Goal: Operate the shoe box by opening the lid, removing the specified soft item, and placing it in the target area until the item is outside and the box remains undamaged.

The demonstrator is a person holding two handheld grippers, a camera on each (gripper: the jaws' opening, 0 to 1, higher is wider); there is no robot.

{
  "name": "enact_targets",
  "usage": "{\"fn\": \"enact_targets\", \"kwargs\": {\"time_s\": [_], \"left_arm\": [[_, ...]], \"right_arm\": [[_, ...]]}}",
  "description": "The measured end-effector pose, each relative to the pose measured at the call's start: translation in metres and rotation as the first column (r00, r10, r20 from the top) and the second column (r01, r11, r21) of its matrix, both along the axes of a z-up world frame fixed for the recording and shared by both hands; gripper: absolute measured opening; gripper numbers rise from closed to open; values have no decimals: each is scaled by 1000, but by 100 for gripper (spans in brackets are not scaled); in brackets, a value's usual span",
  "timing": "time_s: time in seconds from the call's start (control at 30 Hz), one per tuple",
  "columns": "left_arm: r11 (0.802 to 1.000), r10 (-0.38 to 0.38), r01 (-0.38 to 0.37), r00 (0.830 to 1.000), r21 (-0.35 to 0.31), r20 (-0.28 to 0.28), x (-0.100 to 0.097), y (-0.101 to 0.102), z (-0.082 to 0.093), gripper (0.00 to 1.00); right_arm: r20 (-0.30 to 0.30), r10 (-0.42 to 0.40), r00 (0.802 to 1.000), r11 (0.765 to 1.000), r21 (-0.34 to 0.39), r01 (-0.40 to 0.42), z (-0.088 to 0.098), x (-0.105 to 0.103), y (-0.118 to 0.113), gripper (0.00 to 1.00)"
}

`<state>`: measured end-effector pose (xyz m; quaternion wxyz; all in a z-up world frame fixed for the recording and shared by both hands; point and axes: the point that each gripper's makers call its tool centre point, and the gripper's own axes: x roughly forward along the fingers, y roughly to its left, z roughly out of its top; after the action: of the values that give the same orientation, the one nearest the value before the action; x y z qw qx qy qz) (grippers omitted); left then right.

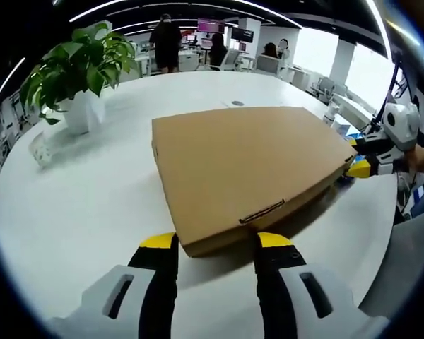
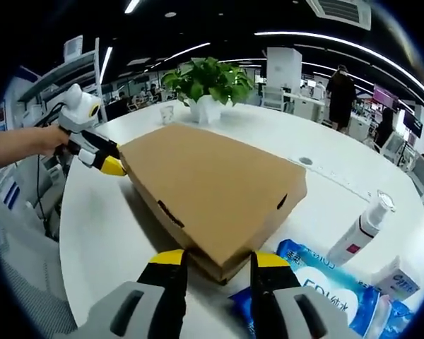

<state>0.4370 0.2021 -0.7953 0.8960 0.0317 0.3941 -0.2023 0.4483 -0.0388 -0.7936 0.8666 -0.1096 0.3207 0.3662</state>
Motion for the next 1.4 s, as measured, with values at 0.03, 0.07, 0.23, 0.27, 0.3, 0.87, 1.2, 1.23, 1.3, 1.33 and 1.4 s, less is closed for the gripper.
{"fn": "enact_targets", "kwargs": {"time_s": [0.03,0.07,0.23,0.27,0.3,0.87,1.2,1.23,1.3,1.33,1.4], "left_arm": [[1000,3,-3,1000,-7,4,0,0,2,43],[1000,9,-9,1000,-16,8,0,1,3,44],[1000,12,-12,1000,-4,24,-4,7,9,50],[1000,11,-11,1000,0,27,-7,8,11,51],[1000,11,-11,1000,1,29,-8,9,11,52],[1000,9,-7,997,-25,80,-54,1,34,59],[998,28,-17,983,-60,183,-76,-9,65,68],[998,26,-16,982,-55,187,-81,-11,68,69],[999,25,-16,980,-51,198,-90,-12,73,70],[998,29,-19,978,-53,205,-93,-13,75,70],[998,42,-28,975,-63,220,-100,-14,79,71]], "right_arm": [[1,-2,1000,1000,3,2,1,0,0,31],[2,-5,1000,1000,6,5,1,-1,-1,31],[25,-37,999,999,24,36,9,-2,-7,32],[29,-41,999,999,27,40,11,-2,-9,33],[31,-42,999,999,29,41,12,-3,-10,33],[89,-136,987,989,79,129,42,-49,-59,49],[140,-188,972,981,68,180,58,-80,-98,65],[143,-190,971,981,67,182,58,-84,-101,66],[146,-195,970,980,60,188,59,-93,-108,68],[147,-198,969,980,51,193,58,-98,-114,70],[143,-218,965,976,48,214,57,-106,-123,72]]}}
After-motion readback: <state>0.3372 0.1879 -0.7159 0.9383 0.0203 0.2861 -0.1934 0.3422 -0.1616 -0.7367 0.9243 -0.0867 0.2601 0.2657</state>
